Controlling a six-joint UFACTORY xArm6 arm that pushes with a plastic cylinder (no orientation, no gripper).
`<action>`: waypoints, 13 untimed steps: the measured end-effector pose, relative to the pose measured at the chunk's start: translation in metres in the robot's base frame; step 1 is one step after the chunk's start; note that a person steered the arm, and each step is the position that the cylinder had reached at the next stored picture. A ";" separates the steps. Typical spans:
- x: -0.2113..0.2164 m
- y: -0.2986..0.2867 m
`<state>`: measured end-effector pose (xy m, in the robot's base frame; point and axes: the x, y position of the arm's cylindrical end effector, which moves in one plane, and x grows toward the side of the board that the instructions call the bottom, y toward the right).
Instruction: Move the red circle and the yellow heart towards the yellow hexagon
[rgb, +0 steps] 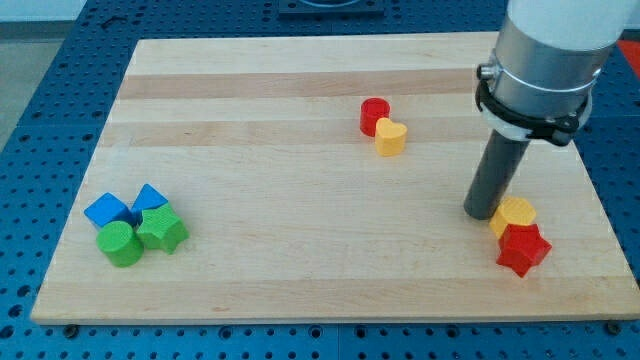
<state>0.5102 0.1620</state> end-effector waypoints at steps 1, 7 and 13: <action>-0.009 0.001; -0.176 -0.045; -0.176 -0.102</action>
<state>0.3343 0.0604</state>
